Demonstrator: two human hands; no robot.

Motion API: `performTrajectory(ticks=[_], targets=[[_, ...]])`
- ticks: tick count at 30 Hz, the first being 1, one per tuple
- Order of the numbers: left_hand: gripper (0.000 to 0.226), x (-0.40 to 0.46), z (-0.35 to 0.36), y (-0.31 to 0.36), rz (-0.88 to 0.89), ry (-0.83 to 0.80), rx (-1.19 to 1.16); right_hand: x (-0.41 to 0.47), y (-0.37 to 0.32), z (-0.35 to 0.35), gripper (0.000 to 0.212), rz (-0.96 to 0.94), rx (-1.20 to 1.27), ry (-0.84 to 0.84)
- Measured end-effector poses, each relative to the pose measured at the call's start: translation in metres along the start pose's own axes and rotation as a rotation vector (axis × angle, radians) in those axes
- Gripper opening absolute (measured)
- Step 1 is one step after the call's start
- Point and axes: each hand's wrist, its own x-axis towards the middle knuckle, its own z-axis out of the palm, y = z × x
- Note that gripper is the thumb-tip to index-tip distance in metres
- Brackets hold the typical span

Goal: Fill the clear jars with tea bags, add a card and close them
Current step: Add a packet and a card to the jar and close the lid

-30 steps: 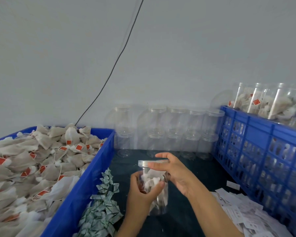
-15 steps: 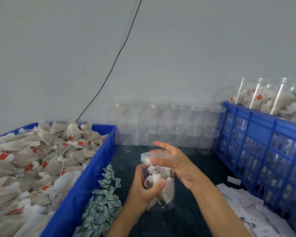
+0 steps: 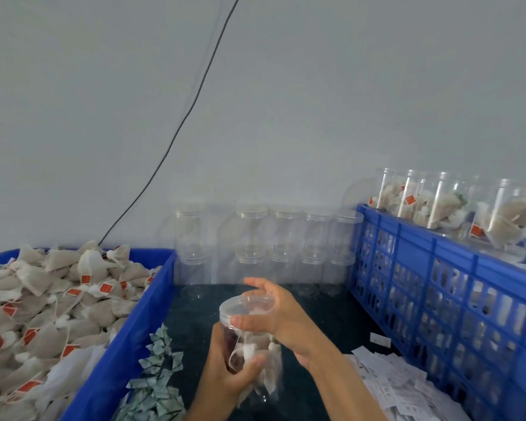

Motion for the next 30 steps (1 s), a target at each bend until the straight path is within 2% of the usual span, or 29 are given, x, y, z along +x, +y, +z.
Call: performTrajectory(ticks=[3,6,9,12,15,19,26,30], targets=[[0.076,0.002,-0.002,0.005,0.005,0.022,0.007,-0.001,-0.009,0.004,0.079,-0.026,-0.034,0.047],[0.067,0.01,-0.002,0.008,0.0,0.154,-0.016,-0.003,-0.02,0.003,0.092,-0.012,-0.052,0.02],[0.068,0.017,0.006,0.017,-0.042,0.311,-0.068,-0.007,-0.028,-0.011,0.1,0.089,0.016,-0.024],[0.072,0.023,0.013,0.028,-0.072,0.342,-0.087,-0.012,-0.029,-0.022,0.099,0.193,-0.042,-0.022],[0.071,0.029,0.021,0.042,-0.072,0.305,-0.065,-0.019,-0.028,-0.027,0.087,0.222,0.041,0.009],[0.076,0.033,0.039,0.058,-0.048,0.204,-0.003,-0.024,-0.03,-0.037,0.071,0.171,0.164,0.082],[0.08,0.037,0.079,0.09,-0.022,0.024,-0.003,-0.034,-0.052,-0.063,0.077,0.022,0.116,0.25],[0.072,0.049,0.107,0.116,0.043,-0.094,-0.086,-0.047,-0.077,-0.097,0.073,-0.075,0.067,0.374]])
